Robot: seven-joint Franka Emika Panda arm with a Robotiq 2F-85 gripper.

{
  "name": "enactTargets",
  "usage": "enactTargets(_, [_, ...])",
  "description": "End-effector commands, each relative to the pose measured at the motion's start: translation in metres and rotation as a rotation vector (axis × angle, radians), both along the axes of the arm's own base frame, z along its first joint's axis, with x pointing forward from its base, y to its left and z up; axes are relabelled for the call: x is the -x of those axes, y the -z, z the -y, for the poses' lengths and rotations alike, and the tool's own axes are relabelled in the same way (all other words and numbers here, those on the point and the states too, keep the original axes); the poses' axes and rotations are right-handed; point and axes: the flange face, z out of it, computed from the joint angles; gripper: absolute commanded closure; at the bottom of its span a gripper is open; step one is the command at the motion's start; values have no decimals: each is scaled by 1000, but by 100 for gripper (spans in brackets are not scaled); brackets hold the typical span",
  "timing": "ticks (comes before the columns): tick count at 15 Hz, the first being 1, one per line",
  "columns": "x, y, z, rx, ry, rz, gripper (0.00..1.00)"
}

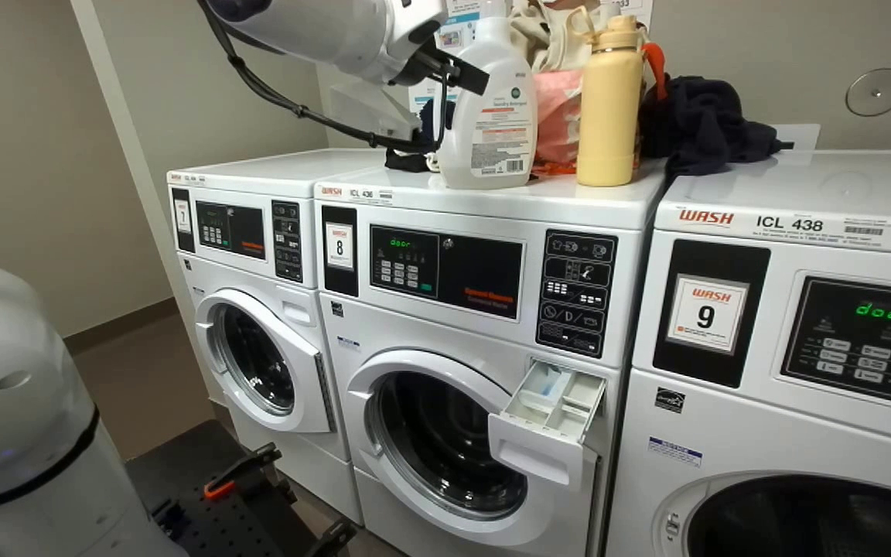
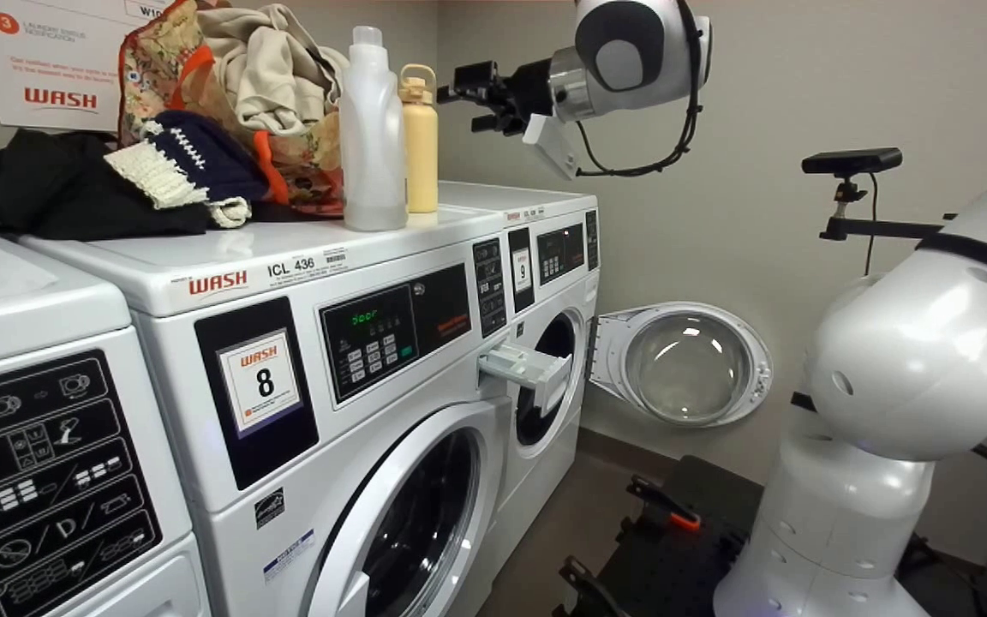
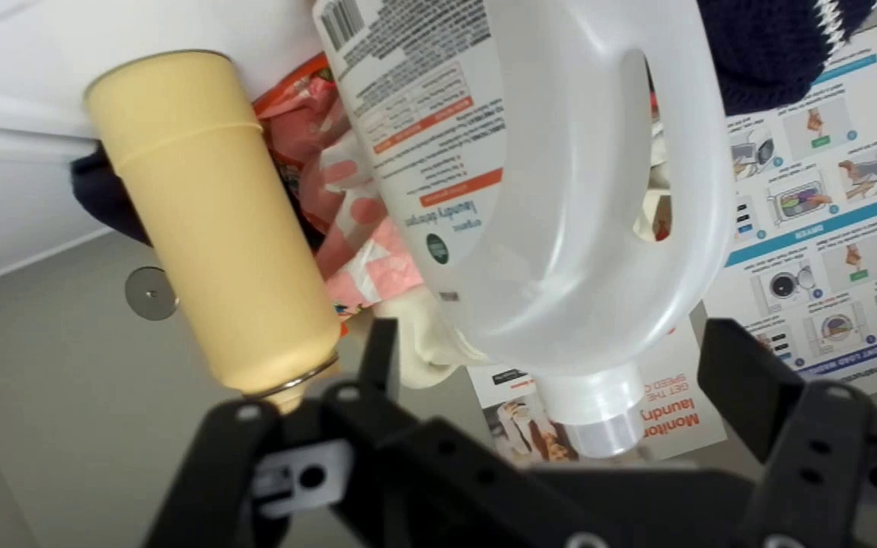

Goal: Pour some liquid from the white container into the washing machine soap chamber

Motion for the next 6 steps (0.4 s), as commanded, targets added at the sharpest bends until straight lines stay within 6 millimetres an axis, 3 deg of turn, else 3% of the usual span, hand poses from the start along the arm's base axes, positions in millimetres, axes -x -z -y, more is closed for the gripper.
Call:
enactTargets(1, [18,9,21,-60,35,-31,0])
enactTargets(6, [36,28,49,-120,66,-54,0])
